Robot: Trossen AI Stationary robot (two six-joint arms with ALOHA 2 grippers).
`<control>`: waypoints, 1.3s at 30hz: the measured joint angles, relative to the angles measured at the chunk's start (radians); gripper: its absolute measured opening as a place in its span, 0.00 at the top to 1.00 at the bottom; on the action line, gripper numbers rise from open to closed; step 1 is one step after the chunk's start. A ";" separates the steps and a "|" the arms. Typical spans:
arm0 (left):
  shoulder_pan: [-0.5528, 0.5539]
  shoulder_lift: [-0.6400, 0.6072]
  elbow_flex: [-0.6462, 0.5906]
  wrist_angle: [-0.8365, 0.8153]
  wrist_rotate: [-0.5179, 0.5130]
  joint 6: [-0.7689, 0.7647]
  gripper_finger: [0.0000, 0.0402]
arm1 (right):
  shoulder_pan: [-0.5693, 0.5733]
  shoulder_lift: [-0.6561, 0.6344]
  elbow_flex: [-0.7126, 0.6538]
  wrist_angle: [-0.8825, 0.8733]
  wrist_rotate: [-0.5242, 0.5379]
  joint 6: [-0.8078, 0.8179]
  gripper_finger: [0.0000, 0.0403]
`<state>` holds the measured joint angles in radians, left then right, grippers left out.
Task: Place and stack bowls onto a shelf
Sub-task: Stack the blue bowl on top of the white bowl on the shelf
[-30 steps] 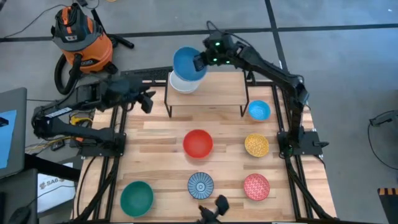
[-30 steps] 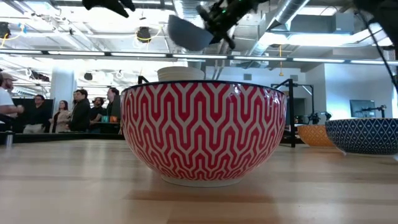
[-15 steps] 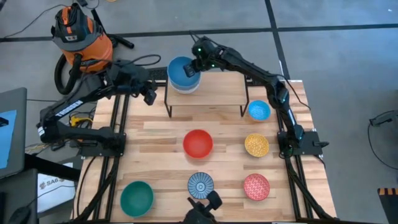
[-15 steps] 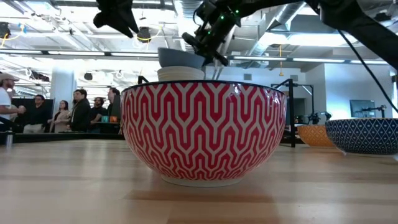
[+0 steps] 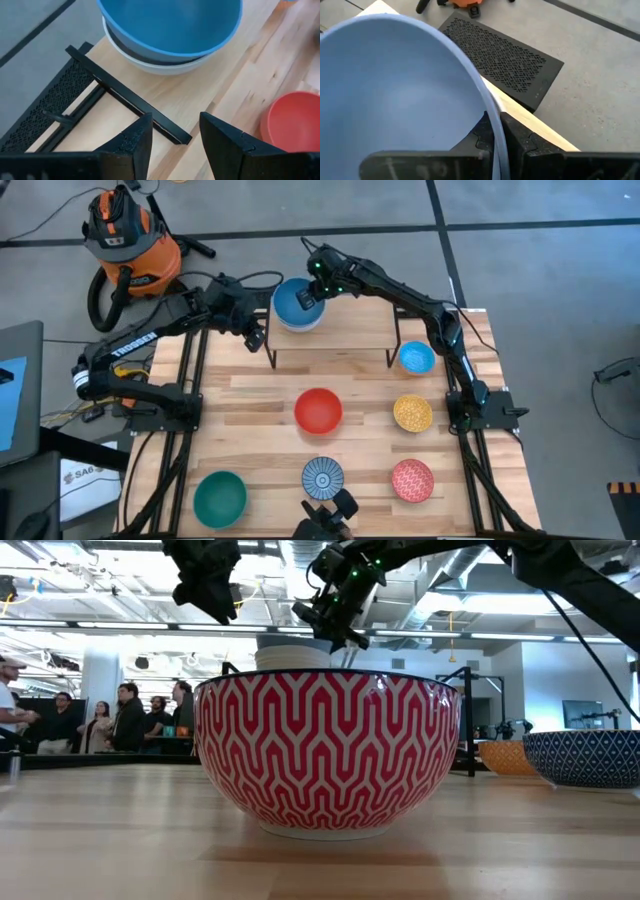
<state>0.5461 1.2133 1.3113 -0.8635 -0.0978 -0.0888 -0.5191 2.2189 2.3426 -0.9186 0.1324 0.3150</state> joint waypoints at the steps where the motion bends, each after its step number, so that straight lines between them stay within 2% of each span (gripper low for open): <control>1: 0.001 0.000 0.000 0.000 0.000 0.005 0.63 | 0.001 0.000 0.000 0.002 0.000 0.000 0.87; 11: 0.001 -0.003 0.000 0.008 -0.004 0.026 0.63 | -0.004 -0.013 -0.001 0.035 -0.002 -0.013 0.54; 14: 0.001 -0.003 0.000 0.008 -0.004 0.045 0.63 | 0.000 -0.048 -0.001 0.061 -0.002 -0.028 0.48; 19: 0.001 -0.003 0.000 0.008 -0.004 0.073 0.63 | 0.013 -0.091 -0.005 0.038 -0.035 -0.051 0.48; 22: 0.001 -0.023 0.000 -0.006 -0.012 0.063 0.63 | 0.038 -0.107 -0.039 0.034 -0.078 -0.060 0.50; 26: 0.001 -0.070 -0.012 -0.019 -0.053 0.042 0.63 | 0.090 -0.139 -0.117 0.101 -0.074 -0.107 0.54; 30: 0.001 -0.139 -0.049 -0.015 -0.083 0.016 0.63 | 0.123 -0.199 -0.234 0.233 -0.052 -0.129 0.56; 33: 0.001 -0.177 -0.069 -0.019 -0.099 0.015 0.63 | 0.151 -0.259 -0.400 0.390 -0.005 -0.129 0.56; 39: 0.001 -0.221 -0.112 0.007 -0.126 -0.002 0.63 | 0.204 -0.394 -0.783 0.859 0.048 -0.119 0.56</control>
<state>0.5472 0.9927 1.1990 -0.8564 -0.2235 -0.0907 -0.3149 1.8246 1.5594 -0.0592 0.1801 0.1960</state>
